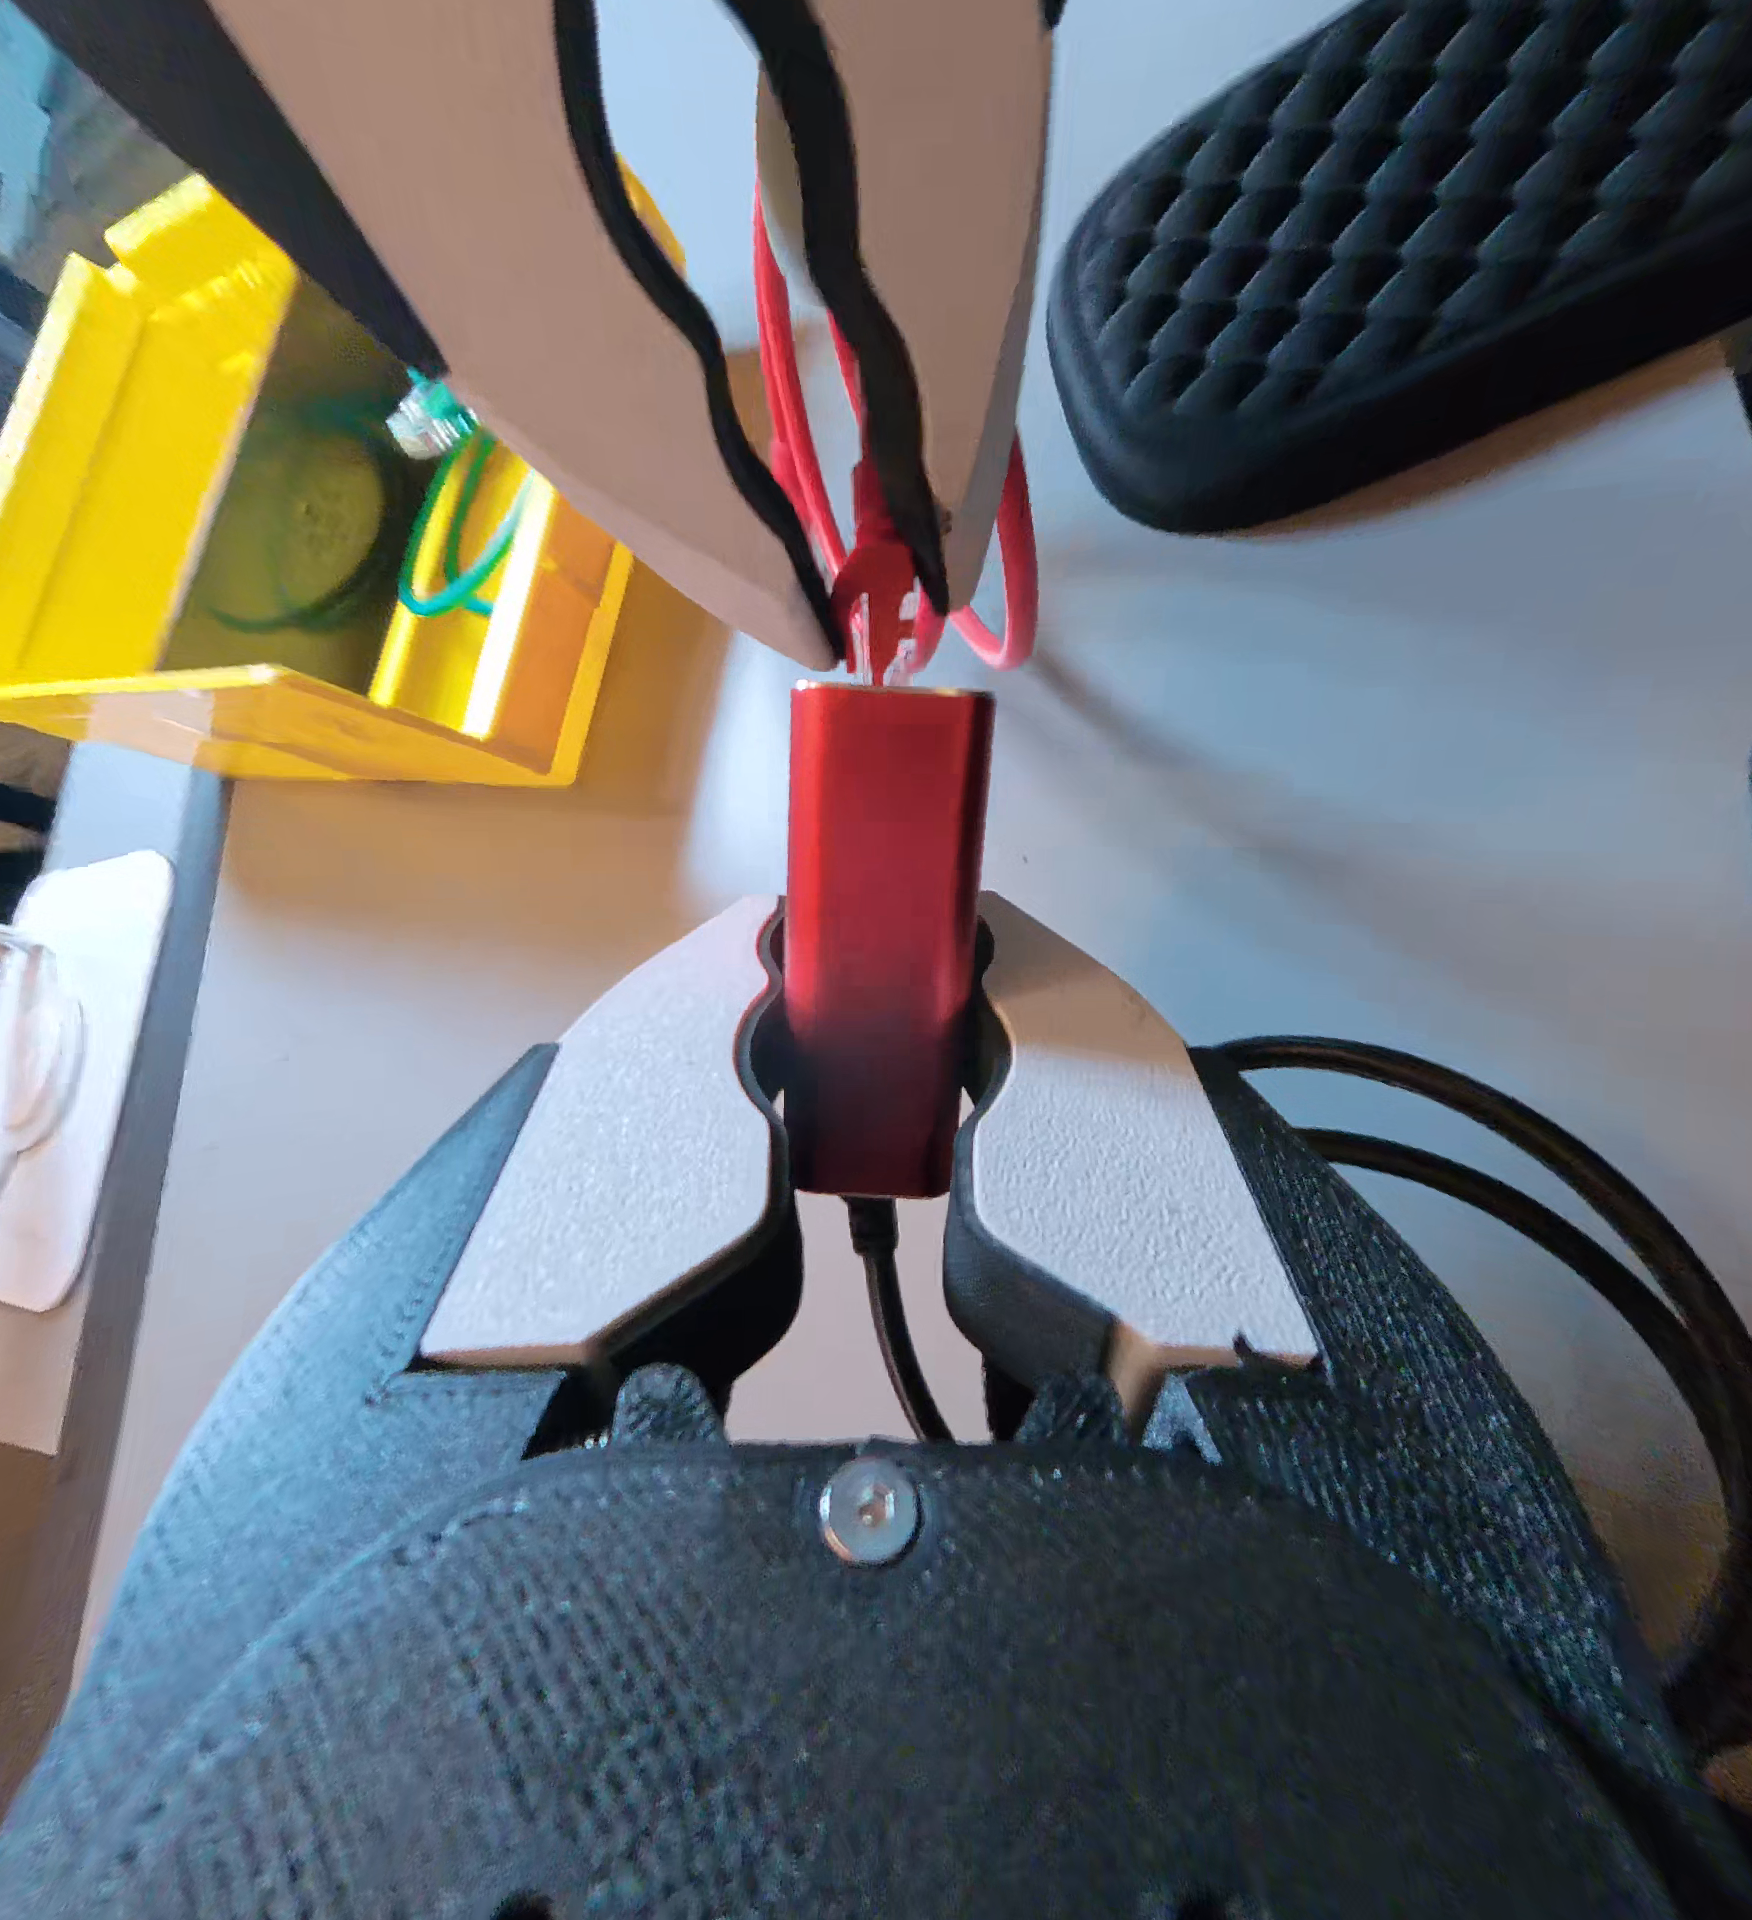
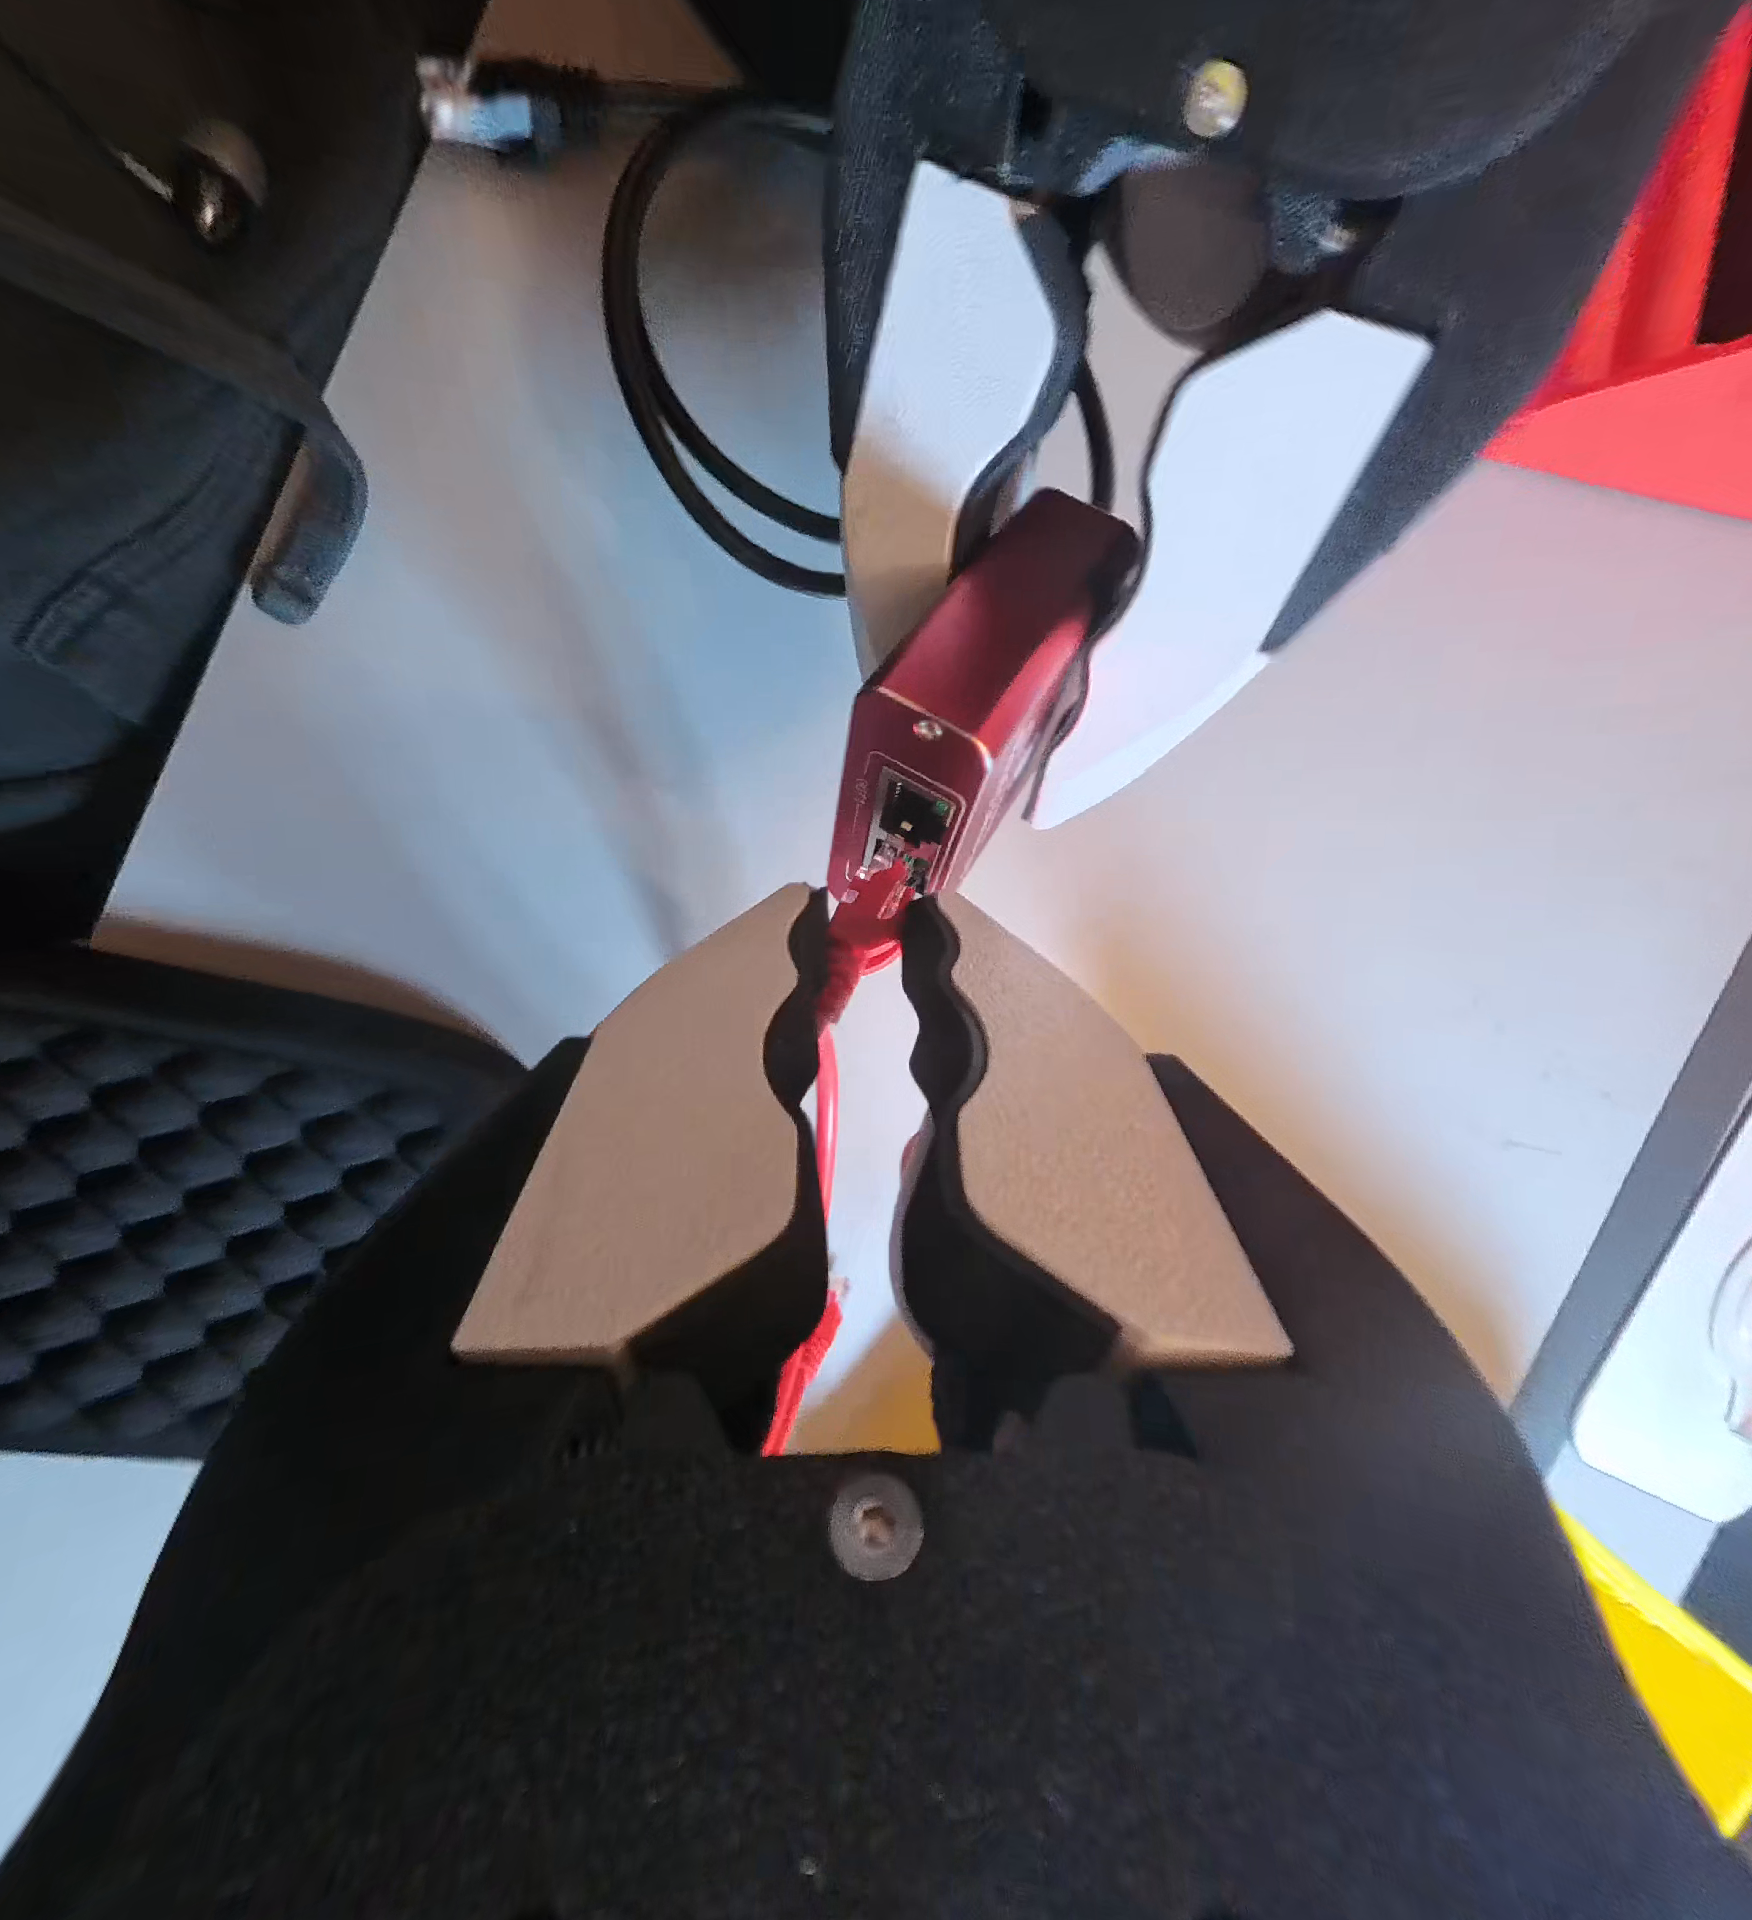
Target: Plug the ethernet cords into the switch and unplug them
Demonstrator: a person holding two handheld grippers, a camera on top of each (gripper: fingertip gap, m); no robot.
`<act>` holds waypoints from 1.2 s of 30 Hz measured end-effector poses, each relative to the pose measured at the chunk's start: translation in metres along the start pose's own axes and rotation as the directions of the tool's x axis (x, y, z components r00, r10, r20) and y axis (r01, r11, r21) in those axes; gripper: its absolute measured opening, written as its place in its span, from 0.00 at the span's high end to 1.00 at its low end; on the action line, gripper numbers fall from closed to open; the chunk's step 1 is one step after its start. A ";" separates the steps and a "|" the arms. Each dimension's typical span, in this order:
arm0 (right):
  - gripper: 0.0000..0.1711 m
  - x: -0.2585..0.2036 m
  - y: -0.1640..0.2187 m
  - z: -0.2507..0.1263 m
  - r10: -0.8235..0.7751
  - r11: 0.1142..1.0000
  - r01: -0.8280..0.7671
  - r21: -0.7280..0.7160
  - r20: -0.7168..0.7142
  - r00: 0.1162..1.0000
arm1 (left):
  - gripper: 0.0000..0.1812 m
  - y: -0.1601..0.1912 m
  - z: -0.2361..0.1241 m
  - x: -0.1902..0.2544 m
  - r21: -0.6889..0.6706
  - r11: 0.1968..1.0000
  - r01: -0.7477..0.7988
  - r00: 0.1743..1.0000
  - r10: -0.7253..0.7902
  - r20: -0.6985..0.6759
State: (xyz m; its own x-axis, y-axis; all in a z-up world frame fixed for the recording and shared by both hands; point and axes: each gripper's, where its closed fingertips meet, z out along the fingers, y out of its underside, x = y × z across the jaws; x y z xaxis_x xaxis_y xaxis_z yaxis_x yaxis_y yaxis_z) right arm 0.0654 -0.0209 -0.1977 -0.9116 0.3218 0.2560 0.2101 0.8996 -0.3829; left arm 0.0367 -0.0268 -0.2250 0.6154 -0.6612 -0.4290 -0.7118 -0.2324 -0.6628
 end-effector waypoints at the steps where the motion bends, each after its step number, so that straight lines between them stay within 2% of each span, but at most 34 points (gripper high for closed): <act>1: 0.92 0.006 0.001 -0.002 0.025 0.999 -0.024 0.021 -0.030 0.999 | 0.84 -0.006 -0.004 -0.005 0.048 0.999 0.003 0.999 -0.005 0.033; 3: 0.92 0.020 0.001 -0.007 0.065 0.996 -0.057 0.068 -0.120 0.991 | 0.84 -0.021 -0.015 -0.016 0.162 0.984 0.080 0.994 -0.091 0.064; 5: 0.93 0.032 -0.001 -0.012 0.103 0.990 -0.083 0.110 -0.193 0.976 | 0.84 -0.026 -0.019 -0.023 0.200 0.976 0.081 0.988 -0.105 0.109; 7: 0.93 0.033 0.001 -0.009 0.093 0.992 -0.071 0.105 -0.223 0.970 | 0.84 -0.023 -0.018 -0.024 0.167 0.984 0.056 0.988 -0.079 0.135; 11: 0.93 0.019 0.004 -0.002 -0.007 1.000 0.011 0.019 -0.171 0.985 | 0.84 -0.017 -0.013 -0.015 0.066 0.998 0.014 0.995 -0.021 0.101; 12: 0.93 0.011 0.009 -0.003 -0.031 0.999 0.030 -0.013 -0.111 0.993 | 0.84 -0.010 -0.013 -0.019 0.014 1.000 -0.004 0.992 0.002 0.129; 13: 0.93 -0.005 0.006 -0.001 -0.010 1.000 0.010 0.015 -0.018 1.000 | 0.84 0.007 -0.020 -0.042 -0.079 0.997 -0.024 0.964 0.044 0.264; 14: 0.93 -0.011 0.010 0.002 -0.034 0.999 0.034 0.003 -0.027 0.999 | 0.84 0.019 -0.030 -0.053 -0.093 0.996 0.016 0.961 0.011 0.277; 15: 0.93 -0.005 0.017 0.000 -0.073 0.997 0.071 -0.025 -0.108 0.991 | 0.84 0.018 -0.038 -0.050 -0.039 0.997 0.068 0.973 -0.057 0.224; 18: 0.93 0.017 0.017 -0.041 0.054 0.998 -0.044 0.052 -0.216 0.975 | 0.84 0.015 -0.055 -0.053 -0.034 0.999 0.027 0.955 -0.016 0.295; 22: 0.92 0.064 0.005 -0.126 0.173 0.977 -0.100 0.186 -0.434 0.884 | 0.84 0.017 -0.069 -0.072 0.134 0.975 0.176 0.932 -0.209 0.297; 25: 0.92 0.096 0.023 -0.169 0.131 0.991 -0.092 0.096 -0.622 0.772 | 0.84 0.022 -0.073 -0.081 0.255 0.927 0.276 0.903 -0.341 0.263; 27: 0.92 0.113 0.046 -0.179 0.112 0.991 -0.128 0.031 -0.703 0.702 | 0.84 0.028 -0.073 -0.083 0.277 0.911 0.307 0.889 -0.378 0.260; 30: 0.92 0.129 0.103 -0.155 0.025 0.971 -0.205 -0.127 -0.792 0.609 | 0.84 0.035 -0.070 -0.082 0.263 0.917 0.301 0.883 -0.372 0.287; 33: 0.91 0.109 0.174 -0.078 0.108 0.907 -0.363 -0.211 -0.718 0.688 | 0.84 0.038 -0.067 -0.080 0.255 0.919 0.302 0.885 -0.369 0.283; 34: 0.88 0.098 0.191 -0.054 0.151 0.890 -0.396 -0.227 -0.671 0.726 | 0.84 0.038 -0.066 -0.079 0.255 0.919 0.302 0.887 -0.369 0.279; 36: 0.81 0.086 0.207 -0.032 0.223 0.870 -0.444 -0.214 -0.633 0.741 | 0.84 0.040 -0.062 -0.079 0.248 0.918 0.310 0.888 -0.372 0.270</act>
State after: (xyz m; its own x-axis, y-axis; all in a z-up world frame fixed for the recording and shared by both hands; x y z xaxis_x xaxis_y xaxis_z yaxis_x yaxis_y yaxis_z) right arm 0.0413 0.2025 -0.2263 -0.4053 0.6260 0.6663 0.6632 0.7029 -0.2570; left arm -0.0611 -0.0284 -0.1795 0.9029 -0.3080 -0.3000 -0.3792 -0.2415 -0.8932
